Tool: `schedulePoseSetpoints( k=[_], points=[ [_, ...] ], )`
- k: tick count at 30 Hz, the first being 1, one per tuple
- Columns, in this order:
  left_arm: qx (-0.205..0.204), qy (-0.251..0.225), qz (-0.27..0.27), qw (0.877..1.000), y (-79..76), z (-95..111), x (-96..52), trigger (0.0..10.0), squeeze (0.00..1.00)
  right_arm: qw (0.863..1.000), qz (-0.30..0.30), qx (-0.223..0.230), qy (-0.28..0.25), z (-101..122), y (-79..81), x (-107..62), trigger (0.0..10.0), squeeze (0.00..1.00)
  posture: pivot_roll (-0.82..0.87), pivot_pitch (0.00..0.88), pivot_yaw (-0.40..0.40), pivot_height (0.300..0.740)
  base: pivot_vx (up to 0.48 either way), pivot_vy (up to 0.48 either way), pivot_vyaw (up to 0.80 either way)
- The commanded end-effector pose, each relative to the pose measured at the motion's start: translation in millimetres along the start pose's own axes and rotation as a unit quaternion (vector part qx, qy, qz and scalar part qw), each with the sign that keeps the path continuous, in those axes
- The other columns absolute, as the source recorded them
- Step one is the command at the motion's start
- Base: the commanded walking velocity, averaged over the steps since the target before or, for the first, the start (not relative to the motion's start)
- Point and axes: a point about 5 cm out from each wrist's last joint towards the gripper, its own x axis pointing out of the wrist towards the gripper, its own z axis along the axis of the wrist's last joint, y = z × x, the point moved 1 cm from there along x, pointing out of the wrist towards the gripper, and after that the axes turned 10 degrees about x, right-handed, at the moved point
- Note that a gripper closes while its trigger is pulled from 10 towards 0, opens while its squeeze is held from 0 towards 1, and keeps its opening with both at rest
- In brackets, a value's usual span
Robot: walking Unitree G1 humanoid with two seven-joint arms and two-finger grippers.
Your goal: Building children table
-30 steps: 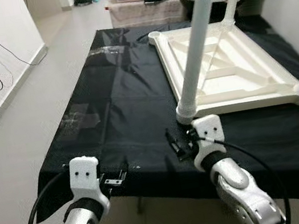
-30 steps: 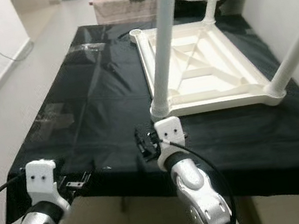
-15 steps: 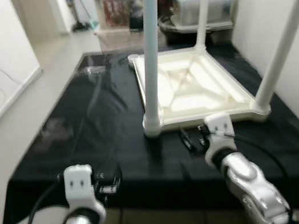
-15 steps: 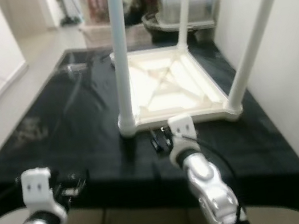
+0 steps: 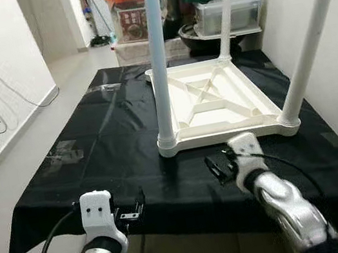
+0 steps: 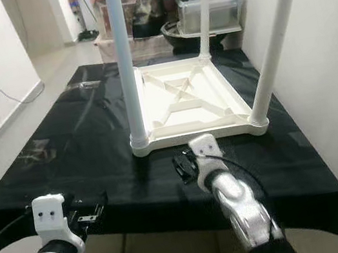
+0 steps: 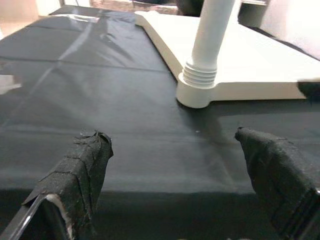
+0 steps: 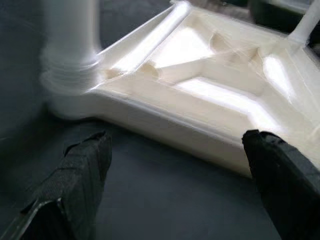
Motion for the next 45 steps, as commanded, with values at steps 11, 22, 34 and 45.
schedulePoseSetpoints(
  k=[11, 22, 34, 45],
  points=[
    [0.005, -0.003, -0.065, 0.998, -27.1, 6, -9.5, 10.0, 0.00, 0.972, 0.100, -0.166, 0.134, 6, -29.9, 20.6, 10.0, 0.00, 0.11, 0.104, -0.062, 0.740, 0.000, 0.000, 0.00],
    [-0.006, -0.005, -0.081, 0.997, -39.4, 17, -27.8, 10.0, 0.00, 0.955, 0.099, -0.233, 0.157, 37, -43.7, 31.9, 10.0, 0.00, 0.11, 0.200, -0.078, 0.740, 0.000, 0.000, 0.00],
    [-0.020, -0.001, -0.090, 0.996, -51.7, 28, -45.2, 10.0, 0.00, 0.948, 0.130, -0.244, 0.157, 66, -29.1, 40.5, 10.0, 0.00, 0.09, 0.303, -0.100, 0.740, 0.000, 0.000, 0.00],
    [-0.030, 0.012, -0.083, 0.996, -55.7, 34, -57.0, 10.0, 0.00, 0.930, 0.186, -0.265, 0.175, 81, -1.7, 46.6, 4.5, 0.00, 0.09, 0.351, -0.123, 0.740, 0.000, 0.000, 0.00]
  ],
)
